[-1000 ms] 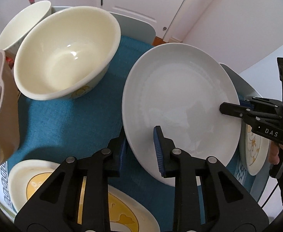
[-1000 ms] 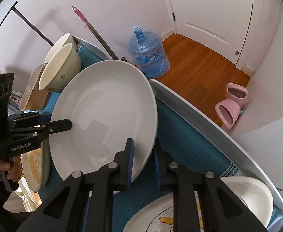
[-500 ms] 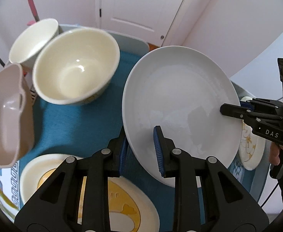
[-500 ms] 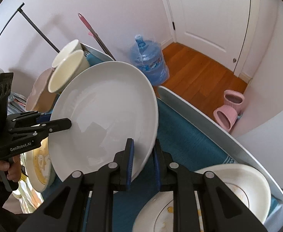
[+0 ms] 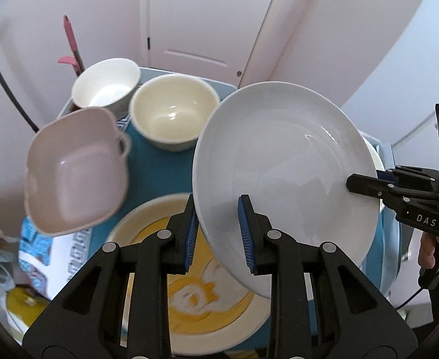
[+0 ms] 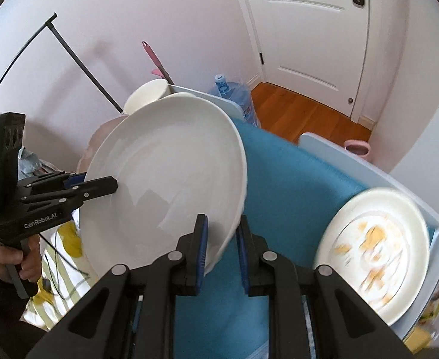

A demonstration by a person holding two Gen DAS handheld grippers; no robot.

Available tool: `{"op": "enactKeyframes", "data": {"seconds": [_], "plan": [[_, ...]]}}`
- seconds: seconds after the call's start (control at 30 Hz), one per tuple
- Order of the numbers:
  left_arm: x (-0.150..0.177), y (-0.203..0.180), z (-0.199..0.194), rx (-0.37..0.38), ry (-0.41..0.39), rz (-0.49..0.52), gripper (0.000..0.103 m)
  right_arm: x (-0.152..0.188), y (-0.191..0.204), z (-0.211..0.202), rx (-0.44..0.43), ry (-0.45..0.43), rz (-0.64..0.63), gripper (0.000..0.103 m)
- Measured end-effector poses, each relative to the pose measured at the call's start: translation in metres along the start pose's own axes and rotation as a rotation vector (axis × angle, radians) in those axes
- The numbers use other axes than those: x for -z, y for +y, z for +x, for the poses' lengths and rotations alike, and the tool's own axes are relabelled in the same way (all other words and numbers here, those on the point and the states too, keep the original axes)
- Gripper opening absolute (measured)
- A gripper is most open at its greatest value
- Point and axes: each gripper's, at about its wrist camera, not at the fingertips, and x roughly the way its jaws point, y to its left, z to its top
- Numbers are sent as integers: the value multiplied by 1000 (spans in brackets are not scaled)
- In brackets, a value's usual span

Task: Organize plates and bowls
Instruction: 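Lift the white plate with both grippers and carry it over the yellow plate, then lower the white plate onto the yellow plate and open both grippers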

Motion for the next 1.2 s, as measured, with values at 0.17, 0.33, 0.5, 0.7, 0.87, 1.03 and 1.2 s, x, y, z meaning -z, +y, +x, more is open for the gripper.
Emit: {"op": "enactKeyframes", "data": {"seconds": [0.17,0.33,0.5,0.7,0.87,1.03,1.2], "plan": [[21,30,-17,22,37,68,23,28,42,5,34,-15,83,18],[42,54,-13,63,89,117,23,52,71,19,53,-25,190,18],[64,76,3,103,143,176,23,72,88,33,101,-29,263,18],[70,90,29,122,193,232,23,90,97,47,163,-37,307,18],[78,93,39,110,202,293,23,91,103,55,215,-45,316,17],[78,92,42,79,189,339,23,95,105,57,242,-57,334,18],[78,88,39,18,164,406,23,98,110,61,280,-48,321,18]]}}
